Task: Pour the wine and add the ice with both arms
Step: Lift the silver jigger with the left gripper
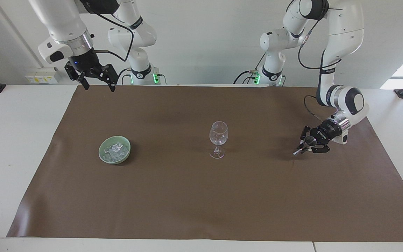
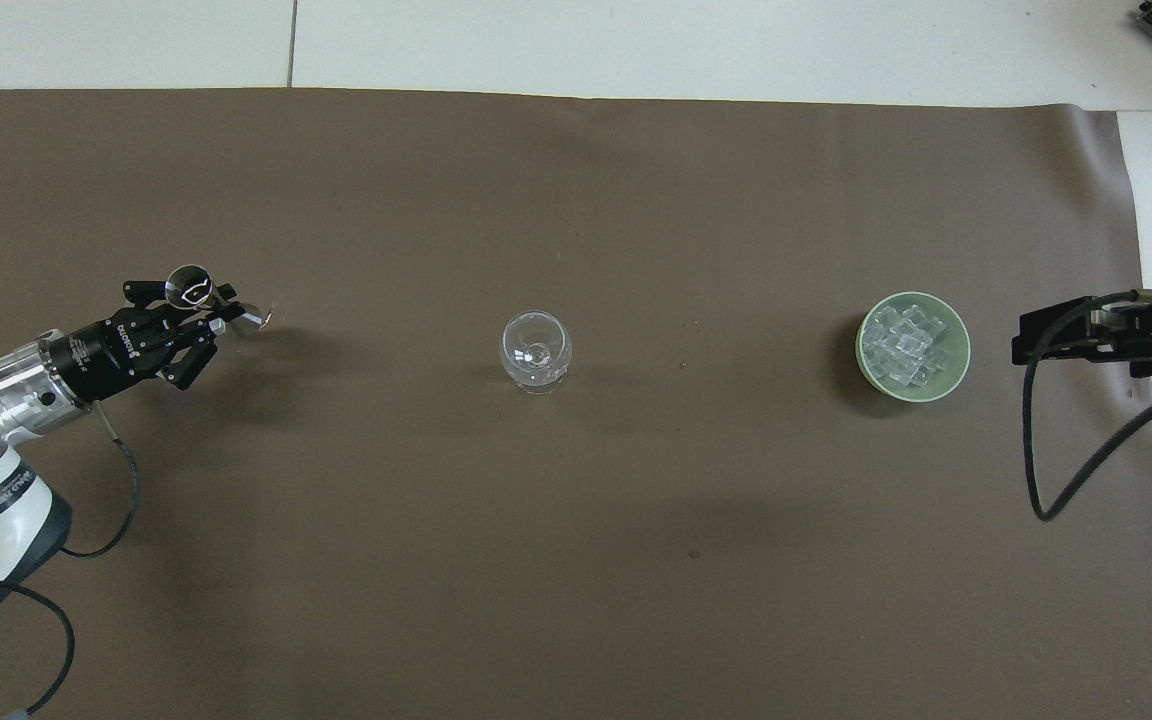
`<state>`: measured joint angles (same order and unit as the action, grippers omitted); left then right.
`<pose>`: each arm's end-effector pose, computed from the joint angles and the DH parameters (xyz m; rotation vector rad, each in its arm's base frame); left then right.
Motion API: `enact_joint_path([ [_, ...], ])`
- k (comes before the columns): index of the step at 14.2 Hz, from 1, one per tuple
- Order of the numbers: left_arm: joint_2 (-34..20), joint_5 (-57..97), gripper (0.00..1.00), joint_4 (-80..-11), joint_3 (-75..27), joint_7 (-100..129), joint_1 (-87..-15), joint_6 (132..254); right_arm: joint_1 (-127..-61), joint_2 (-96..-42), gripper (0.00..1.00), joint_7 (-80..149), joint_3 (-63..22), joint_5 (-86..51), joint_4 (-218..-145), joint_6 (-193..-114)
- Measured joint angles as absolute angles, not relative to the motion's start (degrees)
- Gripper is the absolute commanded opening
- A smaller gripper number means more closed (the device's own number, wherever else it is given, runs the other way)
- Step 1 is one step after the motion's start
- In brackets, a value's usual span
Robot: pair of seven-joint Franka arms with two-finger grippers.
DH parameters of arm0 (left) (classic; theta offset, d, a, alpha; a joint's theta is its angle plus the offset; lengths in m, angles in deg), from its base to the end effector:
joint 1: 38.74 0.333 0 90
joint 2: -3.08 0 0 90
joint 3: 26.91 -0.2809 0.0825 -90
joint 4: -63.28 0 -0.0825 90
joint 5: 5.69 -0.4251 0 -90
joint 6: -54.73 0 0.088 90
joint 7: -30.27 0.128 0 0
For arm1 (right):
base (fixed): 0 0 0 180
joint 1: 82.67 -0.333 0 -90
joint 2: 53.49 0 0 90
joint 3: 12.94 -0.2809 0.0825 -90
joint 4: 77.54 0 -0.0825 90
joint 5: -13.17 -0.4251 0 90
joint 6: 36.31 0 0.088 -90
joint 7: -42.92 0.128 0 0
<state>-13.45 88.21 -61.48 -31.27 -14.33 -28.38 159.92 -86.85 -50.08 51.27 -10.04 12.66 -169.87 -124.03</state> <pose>0.5750 0.0483 0.2088 0.8872 1.6084 -0.8512 0.5743 0.0133 0.5790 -3.1254 0.1925 0.0344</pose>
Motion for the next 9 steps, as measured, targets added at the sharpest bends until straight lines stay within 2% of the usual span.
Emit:
enact_joint_path([
  [9,-11.54,88.22,0.0,-58.97,-30.98,-16.16,-32.74,163.64,-86.85,-50.08,1.0,51.26,-10.04,12.66,-169.87,-124.03],
])
